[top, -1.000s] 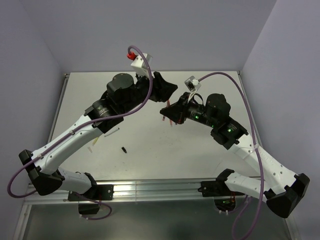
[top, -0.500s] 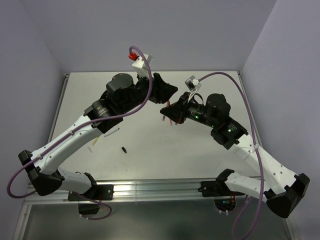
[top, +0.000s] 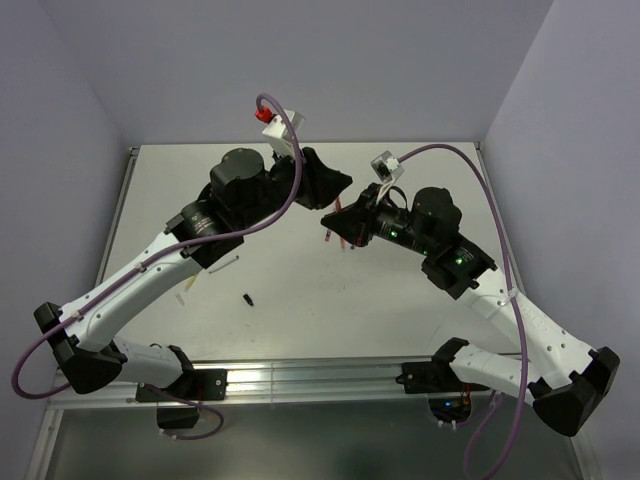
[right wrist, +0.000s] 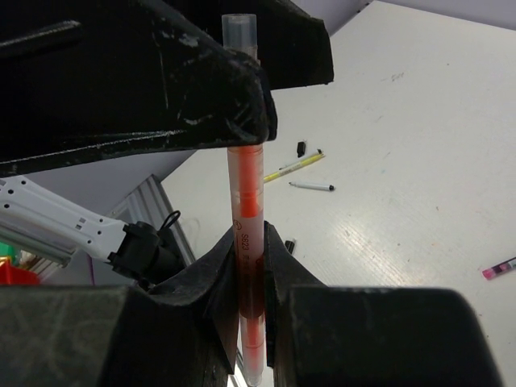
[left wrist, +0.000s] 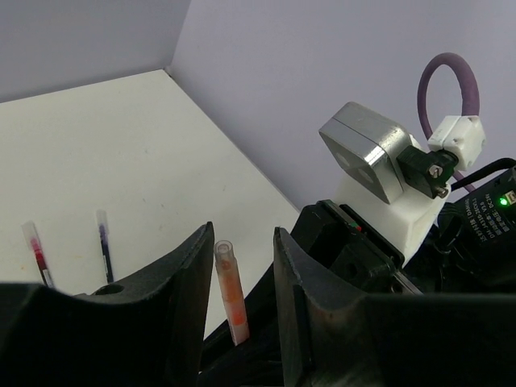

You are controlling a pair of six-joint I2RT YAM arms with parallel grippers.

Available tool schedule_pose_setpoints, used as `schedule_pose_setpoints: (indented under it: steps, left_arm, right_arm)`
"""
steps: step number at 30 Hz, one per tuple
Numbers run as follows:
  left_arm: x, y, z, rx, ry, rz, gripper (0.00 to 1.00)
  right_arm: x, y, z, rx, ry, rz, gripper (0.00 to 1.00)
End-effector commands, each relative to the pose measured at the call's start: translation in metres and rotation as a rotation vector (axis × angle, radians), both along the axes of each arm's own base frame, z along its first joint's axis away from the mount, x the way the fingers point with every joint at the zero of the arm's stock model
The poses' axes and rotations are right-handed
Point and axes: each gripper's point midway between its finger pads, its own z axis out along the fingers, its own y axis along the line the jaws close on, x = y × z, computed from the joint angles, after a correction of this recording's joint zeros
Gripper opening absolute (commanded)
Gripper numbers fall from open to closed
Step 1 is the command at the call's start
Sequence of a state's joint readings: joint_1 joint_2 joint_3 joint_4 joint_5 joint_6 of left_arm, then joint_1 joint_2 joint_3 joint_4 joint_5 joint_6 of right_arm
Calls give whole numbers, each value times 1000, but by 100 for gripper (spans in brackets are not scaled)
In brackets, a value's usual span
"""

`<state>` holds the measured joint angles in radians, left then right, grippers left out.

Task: Insert the pens into the pen caps
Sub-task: Press the pen cap onto the pen.

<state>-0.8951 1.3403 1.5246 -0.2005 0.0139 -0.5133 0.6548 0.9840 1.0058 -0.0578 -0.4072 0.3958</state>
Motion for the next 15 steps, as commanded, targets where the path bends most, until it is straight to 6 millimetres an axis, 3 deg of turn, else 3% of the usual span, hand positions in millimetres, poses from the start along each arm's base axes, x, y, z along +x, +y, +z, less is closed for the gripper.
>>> schedule_pose_setpoints:
  steps: [1, 15]
  left_arm:
    - [-7, 5, 21, -57, -38, -22, 40]
    - [-8, 1, 12, -49, -15, -39, 36]
  right_arm:
    - [-4, -3, 33, 53, -90, -5, 0]
    - [-2, -5, 34, 54, -94, -20, 0]
